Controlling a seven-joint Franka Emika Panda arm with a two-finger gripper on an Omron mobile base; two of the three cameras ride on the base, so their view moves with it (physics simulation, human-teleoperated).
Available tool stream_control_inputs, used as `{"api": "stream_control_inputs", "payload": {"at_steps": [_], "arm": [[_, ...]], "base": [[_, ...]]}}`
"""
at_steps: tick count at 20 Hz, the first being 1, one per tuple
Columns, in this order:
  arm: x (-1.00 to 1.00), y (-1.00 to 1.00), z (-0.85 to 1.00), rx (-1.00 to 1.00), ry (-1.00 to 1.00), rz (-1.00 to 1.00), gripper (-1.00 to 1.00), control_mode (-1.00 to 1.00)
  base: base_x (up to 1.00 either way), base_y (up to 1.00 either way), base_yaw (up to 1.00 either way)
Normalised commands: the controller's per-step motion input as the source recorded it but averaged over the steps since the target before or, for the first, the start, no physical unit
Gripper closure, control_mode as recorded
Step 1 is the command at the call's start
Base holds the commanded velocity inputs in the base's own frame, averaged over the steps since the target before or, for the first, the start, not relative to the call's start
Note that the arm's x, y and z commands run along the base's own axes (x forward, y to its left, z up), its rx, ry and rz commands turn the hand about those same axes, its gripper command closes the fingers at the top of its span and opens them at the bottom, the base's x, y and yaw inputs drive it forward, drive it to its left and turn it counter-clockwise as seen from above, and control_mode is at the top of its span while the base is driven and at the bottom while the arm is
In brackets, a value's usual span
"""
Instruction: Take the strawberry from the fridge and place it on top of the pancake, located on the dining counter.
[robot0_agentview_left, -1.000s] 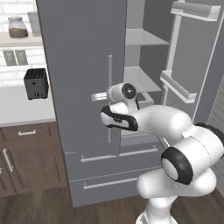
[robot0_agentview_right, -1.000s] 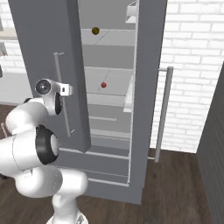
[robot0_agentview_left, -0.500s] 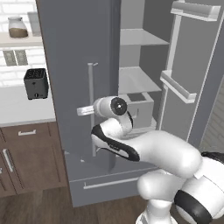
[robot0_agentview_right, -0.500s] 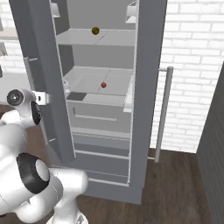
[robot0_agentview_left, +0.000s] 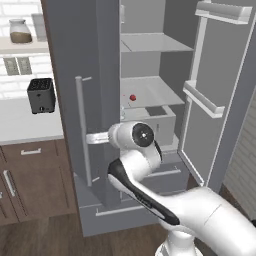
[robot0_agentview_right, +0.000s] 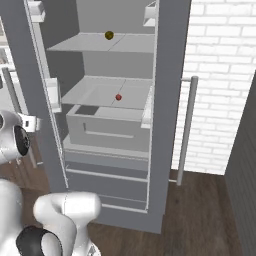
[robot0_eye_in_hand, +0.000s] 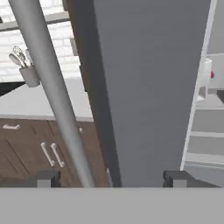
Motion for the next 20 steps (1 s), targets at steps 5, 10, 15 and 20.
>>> {"api": "stream_control_inputs", "payload": {"at_steps": [5, 10, 15, 20], "arm": [[-0.63, -1.00, 0.32, 0.25, 0.04, 0.00, -1.00, -1.00], [-0.14, -0.87, 0.47, 0.23, 0.14, 0.00, -1.00, -1.00], [0.43, -0.11, 0.74, 0.22, 0.28, 0.00, -1.00, -1.00], [0.62, 0.07, 0.43, 0.11, 0.27, 0.00, -1.00, -1.00]], "base": [[0.00, 0.00, 0.00], [0.00, 0.00, 0.00], [0.00, 0.00, 0.00], [0.00, 0.00, 0.00]]}}
